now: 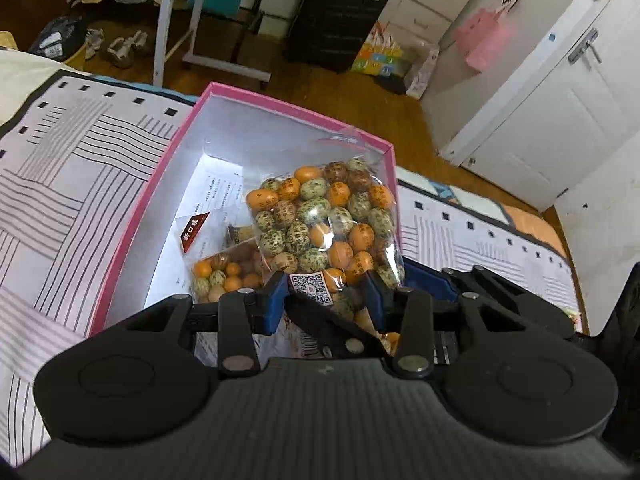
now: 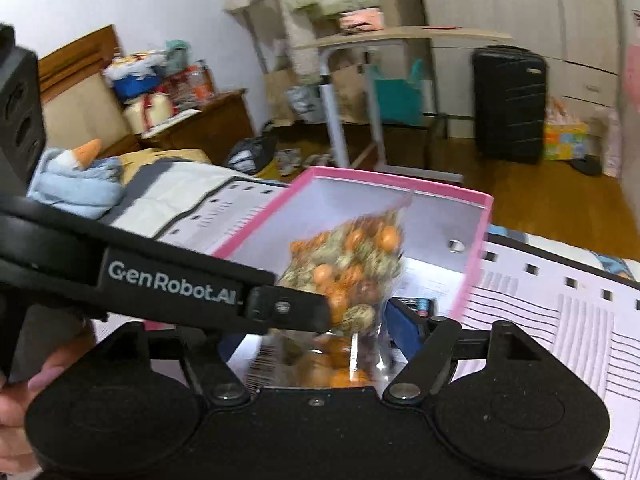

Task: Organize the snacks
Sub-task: 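Lift the peanut bag into the pink box and open the left tool, then reach the left tool to the black cracker pack and grasp it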

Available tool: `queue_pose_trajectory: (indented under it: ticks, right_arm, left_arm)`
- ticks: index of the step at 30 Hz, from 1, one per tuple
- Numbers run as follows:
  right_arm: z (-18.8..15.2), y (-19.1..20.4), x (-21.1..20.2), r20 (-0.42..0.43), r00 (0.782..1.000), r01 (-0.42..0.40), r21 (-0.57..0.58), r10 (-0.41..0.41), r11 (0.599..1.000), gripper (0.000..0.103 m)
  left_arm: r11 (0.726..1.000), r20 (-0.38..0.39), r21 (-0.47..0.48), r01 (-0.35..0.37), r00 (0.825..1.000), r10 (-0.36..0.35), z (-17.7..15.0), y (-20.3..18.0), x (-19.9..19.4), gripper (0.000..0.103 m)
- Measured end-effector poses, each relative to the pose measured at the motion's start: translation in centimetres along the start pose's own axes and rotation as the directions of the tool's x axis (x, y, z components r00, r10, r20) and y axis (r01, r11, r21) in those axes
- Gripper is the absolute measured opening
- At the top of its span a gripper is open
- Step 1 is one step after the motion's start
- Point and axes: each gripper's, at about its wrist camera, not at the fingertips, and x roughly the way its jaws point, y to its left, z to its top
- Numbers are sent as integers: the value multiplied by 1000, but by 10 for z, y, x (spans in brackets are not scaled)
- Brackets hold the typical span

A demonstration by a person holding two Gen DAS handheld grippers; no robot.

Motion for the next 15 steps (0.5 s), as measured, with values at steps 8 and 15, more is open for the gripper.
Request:
queue_pose_trajectory:
  ticks: [8, 15]
  right_arm:
    - [-12, 19, -59, 122, 991, 68, -166, -48, 984, 89]
    - [-13, 3, -123, 170, 985, 63, -161, -35, 985, 89]
  left_arm:
    - [972, 80, 75, -223, 973, 217, -16, -20, -9, 42]
    - [975, 122, 127, -181, 979, 166, -28, -40, -52, 42]
